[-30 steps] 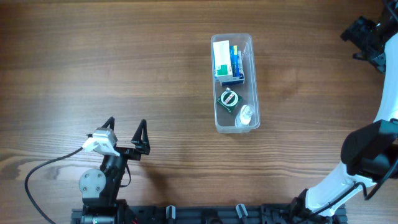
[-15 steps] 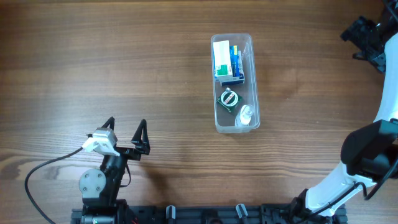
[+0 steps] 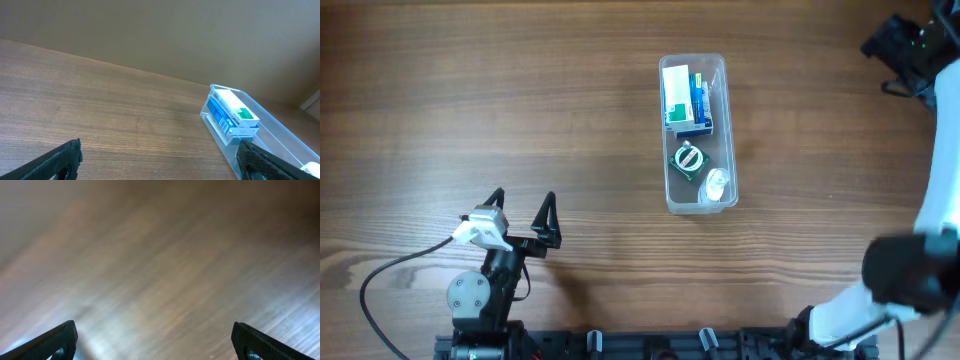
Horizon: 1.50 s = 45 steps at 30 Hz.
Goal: Pack container
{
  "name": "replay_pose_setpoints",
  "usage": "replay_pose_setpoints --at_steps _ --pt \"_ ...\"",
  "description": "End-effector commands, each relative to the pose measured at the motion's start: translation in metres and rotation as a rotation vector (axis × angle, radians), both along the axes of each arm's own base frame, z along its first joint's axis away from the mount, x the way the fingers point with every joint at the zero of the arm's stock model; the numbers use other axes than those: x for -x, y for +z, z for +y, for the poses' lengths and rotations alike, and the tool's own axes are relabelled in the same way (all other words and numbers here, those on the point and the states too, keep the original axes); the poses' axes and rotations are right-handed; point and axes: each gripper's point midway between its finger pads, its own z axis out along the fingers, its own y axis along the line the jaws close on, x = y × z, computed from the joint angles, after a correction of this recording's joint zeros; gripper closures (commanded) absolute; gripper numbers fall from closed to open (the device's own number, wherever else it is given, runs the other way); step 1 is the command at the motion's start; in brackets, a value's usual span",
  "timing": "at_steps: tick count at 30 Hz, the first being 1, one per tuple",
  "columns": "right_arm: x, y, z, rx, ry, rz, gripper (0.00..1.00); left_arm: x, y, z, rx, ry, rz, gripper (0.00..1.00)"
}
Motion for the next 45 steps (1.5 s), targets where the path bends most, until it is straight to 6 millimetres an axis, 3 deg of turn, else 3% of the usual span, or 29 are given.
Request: replay_pose_setpoints --at_steps 1,4,7,12,15,17,19,23,25,27,29,31,34,37,40,45 --pt "0.035 0.097 0.052 0.036 0.098 -0.243 0.00 0.001 0.000 0.000 -0.011 -0.004 -0.004 0.00" --pt "0.060 0.135 0.076 0.045 0.154 -0.350 0.00 0.001 0.000 0.000 -0.011 -0.004 -0.005 0.00" --pt "0.092 0.170 0.082 0.059 0.164 -0.456 0.00 0.001 0.000 0.000 -0.011 -0.004 -0.004 0.00" --pt "0.126 0.200 0.085 0.073 0.163 -0.555 0.00 0.001 0.000 0.000 -0.011 -0.004 -0.004 0.00" --pt "0.138 0.208 0.093 0.072 0.188 -0.586 0.00 0.001 0.000 0.000 -0.011 -0.004 -0.004 0.00" --pt "0.142 0.199 0.099 0.070 0.205 -0.580 0.00 0.001 0.000 0.000 -0.011 -0.004 -0.004 0.00" --pt "0.146 0.176 0.104 0.060 0.225 -0.537 0.00 0.001 0.000 0.000 -0.011 -0.004 -0.004 0.00" --pt "0.173 0.078 0.113 0.033 0.268 -0.335 0.00 0.001 0.000 0.000 -0.011 -0.004 -0.004 0.00" --pt "0.192 0.044 0.114 0.025 0.275 -0.256 0.01 0.001 0.000 0.000 -0.011 -0.004 -0.004 0.00" --pt "0.208 0.026 0.111 0.039 0.272 -0.217 0.00 0.001 0.000 0.000 -0.011 -0.004 -0.004 0.00" --pt "0.211 0.021 0.108 0.069 0.277 -0.267 0.00 0.001 0.000 0.000 -0.011 -0.004 -0.004 0.00" --pt "0.199 0.021 0.120 0.088 0.376 -0.340 0.00 0.001 0.000 0.000 -0.011 -0.004 -0.004 0.00" --pt "0.173 0.021 0.164 0.110 0.683 -0.561 0.00 0.001 0.000 0.000 -0.011 -0.004 -0.004 0.00" --pt "0.166 0.013 0.201 0.115 0.880 -0.808 0.00 0.001 0.000 0.000 -0.011 -0.004 -0.004 0.00" --pt "0.174 0.008 0.209 0.141 0.909 -0.990 0.00 0.001 0.000 0.000 -0.011 -0.004 -0.004 0.00" --pt "0.191 0.010 0.201 0.195 0.857 -1.141 0.00 0.001 0.000 0.000 -0.011 -0.004 -0.005 0.00"
